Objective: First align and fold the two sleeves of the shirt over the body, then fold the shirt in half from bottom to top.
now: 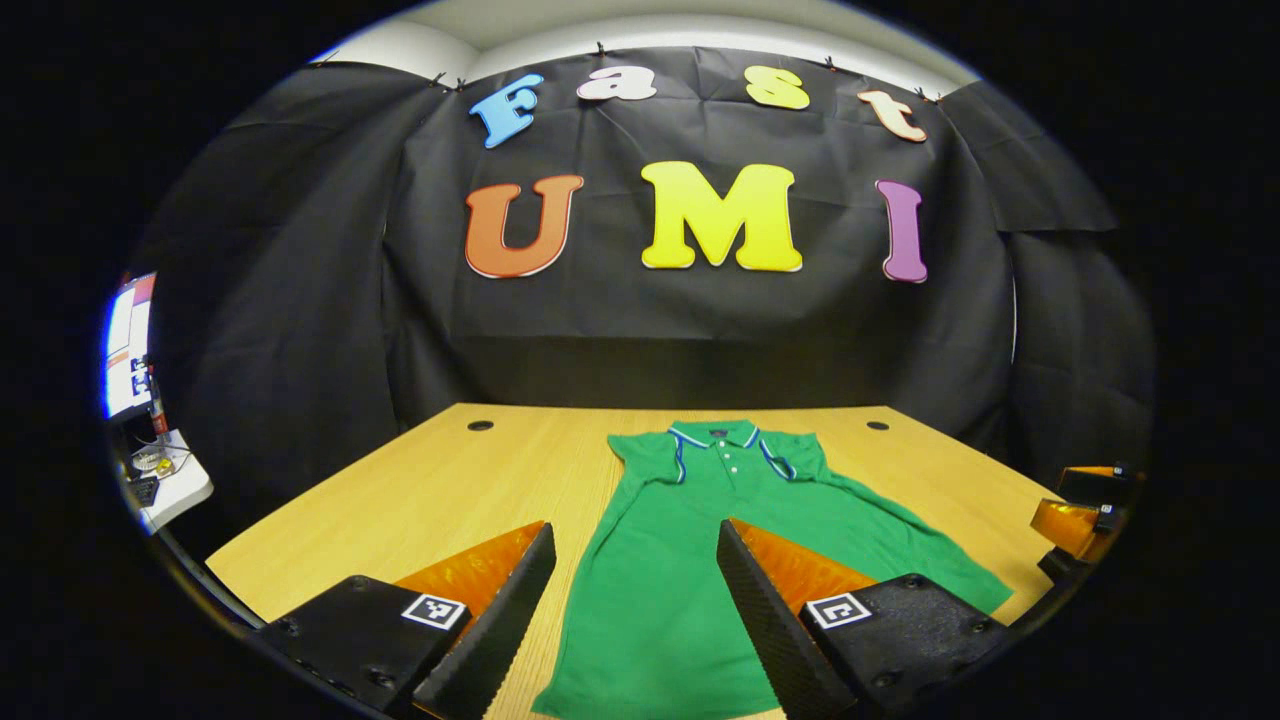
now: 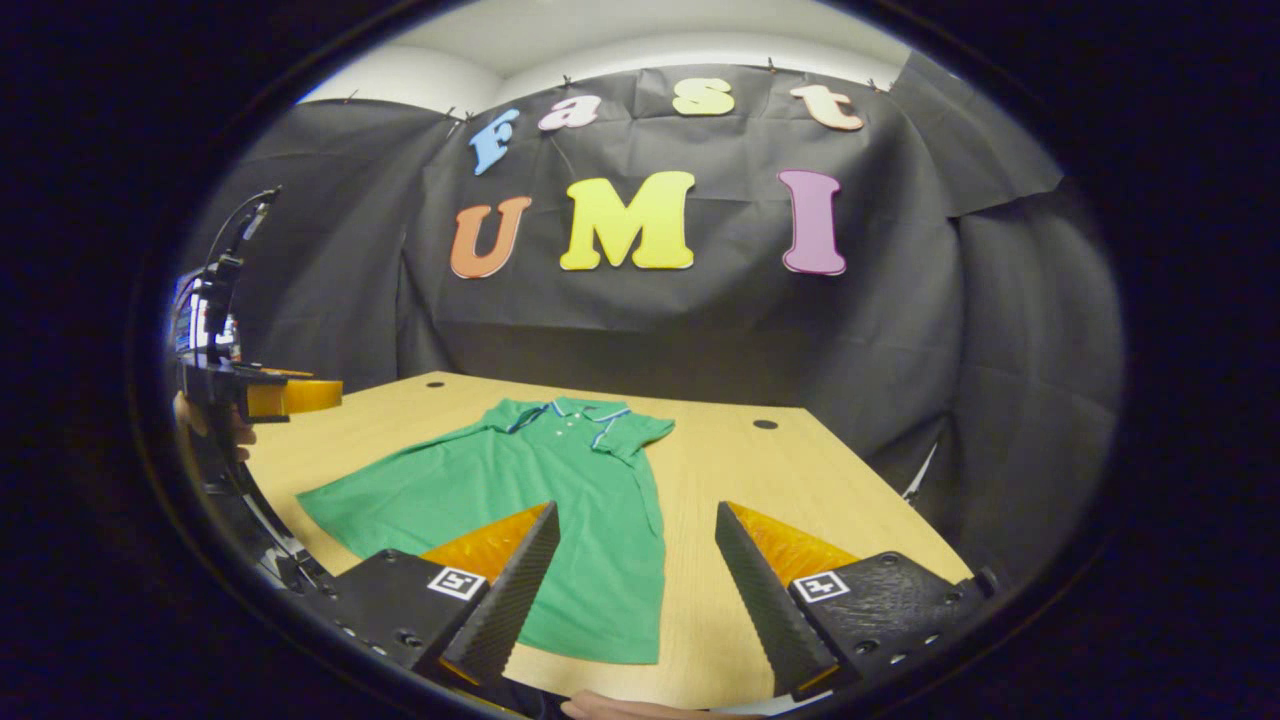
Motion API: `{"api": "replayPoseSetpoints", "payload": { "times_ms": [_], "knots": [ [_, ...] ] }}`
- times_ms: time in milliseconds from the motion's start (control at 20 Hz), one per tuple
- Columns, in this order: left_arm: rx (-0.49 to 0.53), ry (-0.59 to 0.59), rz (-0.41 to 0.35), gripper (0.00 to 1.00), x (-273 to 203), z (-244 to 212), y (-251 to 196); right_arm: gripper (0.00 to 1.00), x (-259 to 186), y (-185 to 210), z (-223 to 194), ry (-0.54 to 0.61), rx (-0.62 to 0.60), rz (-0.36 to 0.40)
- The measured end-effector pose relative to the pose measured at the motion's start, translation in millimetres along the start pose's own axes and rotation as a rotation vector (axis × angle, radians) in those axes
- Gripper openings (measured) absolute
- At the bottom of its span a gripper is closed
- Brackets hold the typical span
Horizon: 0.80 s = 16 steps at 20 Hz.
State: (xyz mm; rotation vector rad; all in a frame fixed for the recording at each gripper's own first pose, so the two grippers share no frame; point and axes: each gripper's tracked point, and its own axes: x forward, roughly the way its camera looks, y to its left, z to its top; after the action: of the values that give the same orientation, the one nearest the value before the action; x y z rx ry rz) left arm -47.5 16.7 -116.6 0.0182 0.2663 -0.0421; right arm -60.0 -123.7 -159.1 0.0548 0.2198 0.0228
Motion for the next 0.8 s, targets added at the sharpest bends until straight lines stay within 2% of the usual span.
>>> {"api": "replayPoseSetpoints", "payload": {
  "times_ms": [200,400,500,650,800],
  "knots": [
    [0.013,0.027,-0.002,1.0,2,-47,12,0.95,10,7,-34,0.054,-0.006,-0.037],
    [-0.023,0.085,-0.014,1.0,8,-91,16,0.96,17,4,-60,0.092,-0.013,-0.079],
    [-0.019,0.092,-0.003,1.0,8,-104,23,0.97,17,1,-70,0.097,-0.013,-0.102],
    [-0.03,0.106,-0.039,1.0,7,-119,17,0.96,12,-3,-81,0.102,-0.008,-0.126],
    [-0.035,0.101,-0.033,1.0,6,-122,24,0.97,8,-6,-89,0.107,0.0,-0.139]
  ]
}}
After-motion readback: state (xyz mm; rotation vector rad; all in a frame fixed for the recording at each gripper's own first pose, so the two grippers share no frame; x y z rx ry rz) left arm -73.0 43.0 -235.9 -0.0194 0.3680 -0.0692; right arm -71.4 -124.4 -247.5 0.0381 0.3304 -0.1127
